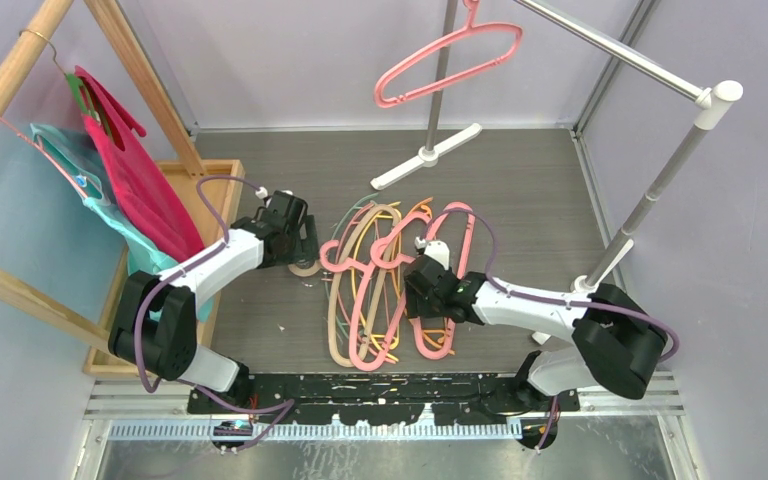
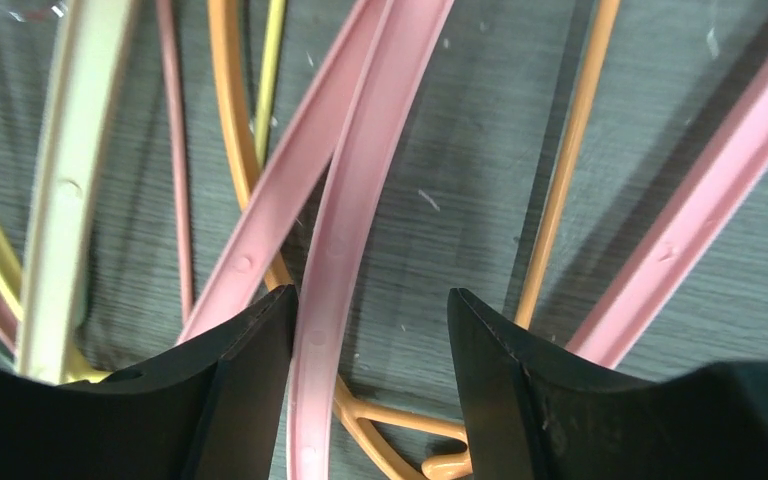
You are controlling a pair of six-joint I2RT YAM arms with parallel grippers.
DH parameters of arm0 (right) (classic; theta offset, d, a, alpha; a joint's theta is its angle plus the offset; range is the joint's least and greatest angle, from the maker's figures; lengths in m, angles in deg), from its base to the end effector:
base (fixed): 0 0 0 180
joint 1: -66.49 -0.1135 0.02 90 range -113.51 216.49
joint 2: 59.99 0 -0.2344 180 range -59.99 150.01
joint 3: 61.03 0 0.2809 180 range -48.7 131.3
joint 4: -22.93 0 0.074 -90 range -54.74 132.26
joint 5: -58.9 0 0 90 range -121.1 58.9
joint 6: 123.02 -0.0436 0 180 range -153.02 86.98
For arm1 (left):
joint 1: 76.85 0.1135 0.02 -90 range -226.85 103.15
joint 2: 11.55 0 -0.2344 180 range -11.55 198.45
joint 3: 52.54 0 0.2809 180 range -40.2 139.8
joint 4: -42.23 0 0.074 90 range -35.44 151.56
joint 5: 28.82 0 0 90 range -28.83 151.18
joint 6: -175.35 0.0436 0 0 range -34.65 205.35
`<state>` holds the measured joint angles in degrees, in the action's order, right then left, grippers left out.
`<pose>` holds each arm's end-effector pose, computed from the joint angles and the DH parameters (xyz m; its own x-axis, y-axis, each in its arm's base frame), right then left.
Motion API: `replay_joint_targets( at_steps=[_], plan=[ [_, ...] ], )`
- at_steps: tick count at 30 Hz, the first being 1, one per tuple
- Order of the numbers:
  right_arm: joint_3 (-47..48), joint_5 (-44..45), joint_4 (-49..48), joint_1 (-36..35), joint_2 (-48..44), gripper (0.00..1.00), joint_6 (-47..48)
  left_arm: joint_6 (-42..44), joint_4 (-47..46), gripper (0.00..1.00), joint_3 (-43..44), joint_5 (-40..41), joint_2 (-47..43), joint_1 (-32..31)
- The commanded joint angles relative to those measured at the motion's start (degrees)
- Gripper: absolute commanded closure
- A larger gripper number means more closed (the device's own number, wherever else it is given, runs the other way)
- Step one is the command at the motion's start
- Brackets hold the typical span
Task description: Organize the hangers
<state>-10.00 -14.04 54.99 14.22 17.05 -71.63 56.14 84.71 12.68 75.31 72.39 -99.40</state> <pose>0.1821 0.2145 0.1206 -0.8184 -0.0829 -0.5686 -0.1925 0.9719 0.1355 0.2971 -0.1119 0.1545 -0.8349 -0.1658 -0.5249 -0.1652 0.9851 -0.0484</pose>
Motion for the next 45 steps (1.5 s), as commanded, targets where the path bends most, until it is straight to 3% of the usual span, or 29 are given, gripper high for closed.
replay_joint_targets(
  at_steps=[1,5,10,15,20,24,32,39,45],
  plan=[
    [-1.9,-2.2,-2.8,-0.8,0.3,0.38,-1.6,-0.6,-1.9,0.02,-0.4,-0.1,-0.8,-0.2],
    [-3.2,-2.3,-3.5,-0.9,0.3,0.40,-1.7,-0.6,-2.1,0.02,-0.6,-0.2,-0.7,-0.2],
    [-3.2,-2.9,-3.1,-0.9,-0.5,0.75,-2.1,-0.6,-2.1,0.02,-1.0,-0.1,-0.6,-0.2],
    [-0.7,0.1,2.3,-0.9,-8.0,0.92,-3.7,-0.5,-2.1,0.02,-1.0,-0.1,-1.1,-0.2],
    [6.3,10.6,6.2,-0.6,-19.9,0.96,-4.7,-0.3,-2.0,0.02,-0.7,-0.3,-2.0,-0.2],
    [14.2,17.4,3.6,2.4,-23.5,0.97,-1.9,-0.6,-2.4,0.02,-0.5,-1.0,-2.9,-0.2],
    [17.9,14.5,-21.9,17.0,-23.7,0.99,0.6,-1.1,-2.7,0.02,0.3,-1.8,-4.5,-0.3],
    [14.9,16.2,-42.5,18.7,-21.0,0.98,1.8,-0.7,-2.2,0.02,0.7,-1.0,-5.1,-0.2],
    [12.7,15.7,-52.9,18.7,-19.1,0.98,1.3,-0.3,-2.1,0.02,1.0,-0.9,-3.8,-0.2]
  ],
)
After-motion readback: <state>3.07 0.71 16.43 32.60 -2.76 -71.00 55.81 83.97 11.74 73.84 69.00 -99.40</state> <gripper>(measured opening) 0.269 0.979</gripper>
